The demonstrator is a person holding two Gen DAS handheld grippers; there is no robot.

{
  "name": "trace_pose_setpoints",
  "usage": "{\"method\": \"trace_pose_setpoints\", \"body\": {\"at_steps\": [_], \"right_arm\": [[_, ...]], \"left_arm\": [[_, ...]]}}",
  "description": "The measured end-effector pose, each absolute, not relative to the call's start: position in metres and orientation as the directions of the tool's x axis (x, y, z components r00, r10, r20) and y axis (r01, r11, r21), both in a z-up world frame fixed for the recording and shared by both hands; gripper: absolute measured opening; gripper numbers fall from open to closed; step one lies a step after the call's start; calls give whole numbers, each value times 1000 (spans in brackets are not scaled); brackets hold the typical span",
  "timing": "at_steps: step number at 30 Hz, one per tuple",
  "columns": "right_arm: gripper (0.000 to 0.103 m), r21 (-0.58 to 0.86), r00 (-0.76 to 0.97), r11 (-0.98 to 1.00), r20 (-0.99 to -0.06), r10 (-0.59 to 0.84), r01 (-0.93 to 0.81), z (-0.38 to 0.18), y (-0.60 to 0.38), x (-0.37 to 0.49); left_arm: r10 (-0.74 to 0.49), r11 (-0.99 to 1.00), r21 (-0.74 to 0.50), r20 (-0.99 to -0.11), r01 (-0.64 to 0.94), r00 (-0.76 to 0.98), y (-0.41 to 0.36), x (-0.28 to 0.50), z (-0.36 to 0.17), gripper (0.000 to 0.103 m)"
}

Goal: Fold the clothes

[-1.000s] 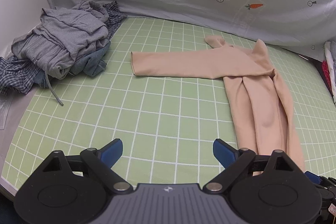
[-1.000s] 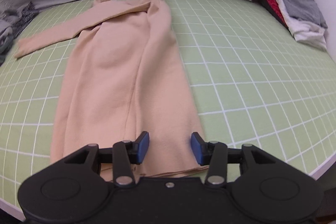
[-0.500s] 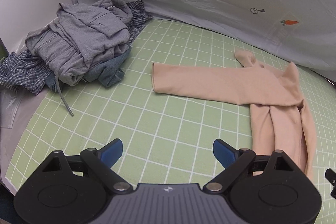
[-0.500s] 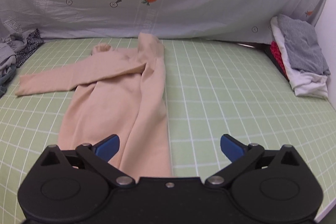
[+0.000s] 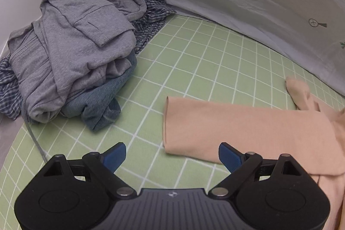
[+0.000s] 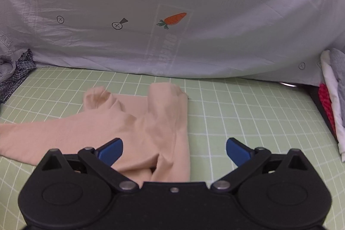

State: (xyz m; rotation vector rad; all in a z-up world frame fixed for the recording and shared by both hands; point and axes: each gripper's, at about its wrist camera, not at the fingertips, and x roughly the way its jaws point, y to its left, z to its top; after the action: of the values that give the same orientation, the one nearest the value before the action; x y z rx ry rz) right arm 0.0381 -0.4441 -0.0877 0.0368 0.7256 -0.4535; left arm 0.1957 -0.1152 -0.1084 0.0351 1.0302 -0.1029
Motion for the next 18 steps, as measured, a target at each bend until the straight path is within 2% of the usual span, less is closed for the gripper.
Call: {"method": "trace_pose_setpoints", "body": {"at_steps": [1, 3, 4, 6, 7, 8, 9, 11, 12, 13, 14, 15, 16, 18], "right_arm": [[101, -139, 659, 909, -647, -385, 394, -90, -444, 50], [87, -163, 663, 916, -645, -379, 365, -94, -444, 71], [83, -165, 663, 920, -649, -373, 356, -96, -445, 80], [67, -157, 656, 927, -667, -354, 341, -103, -448, 97], [62, -151, 647, 929, -679, -345, 337, -107, -451, 103], [51, -143, 640, 931, -690, -337, 336, -110, -454, 110], [41, -135, 635, 932, -699, -330, 336, -113, -458, 114], [31, -120, 628, 933, -710, -319, 338, -118, -462, 120], [18, -115, 627, 932, -710, -320, 345, -119, -464, 121], [12, -111, 629, 930, -708, -322, 352, -119, -466, 121], [8, -104, 630, 929, -708, -320, 355, -118, -469, 120], [6, -97, 632, 929, -708, -316, 356, -118, -472, 120], [6, -93, 635, 930, -706, -314, 356, -117, -474, 118], [5, -88, 644, 929, -697, -316, 361, -113, -477, 115]], "left_arm": [[-56, 995, -7, -859, 97, 509, -117, 205, -113, 91], [-41, 996, 3, -858, 85, 512, -118, 218, -119, 90], [-35, 997, 6, -857, 78, 514, -118, 225, -123, 88], [-28, 997, 11, -861, 73, 508, -118, 234, -128, 84], [-33, 997, 8, -862, 80, 505, -119, 235, -129, 79], [-38, 996, 6, -864, 86, 502, -120, 236, -130, 77], [-44, 996, 3, -866, 93, 499, -120, 237, -130, 72], [-54, 994, -2, -869, 105, 493, -122, 239, -132, 61], [-59, 994, -4, -870, 112, 489, -123, 240, -133, 54], [-64, 993, -7, -871, 118, 486, -123, 241, -134, 49], [-69, 992, -10, -873, 125, 483, -124, 242, -135, 46], [-74, 991, -12, -874, 131, 480, -125, 243, -136, 37], [-79, 990, -15, -876, 137, 476, -125, 244, -137, 24], [-86, 989, -18, -877, 146, 472, -128, 245, -139, 6]]}}
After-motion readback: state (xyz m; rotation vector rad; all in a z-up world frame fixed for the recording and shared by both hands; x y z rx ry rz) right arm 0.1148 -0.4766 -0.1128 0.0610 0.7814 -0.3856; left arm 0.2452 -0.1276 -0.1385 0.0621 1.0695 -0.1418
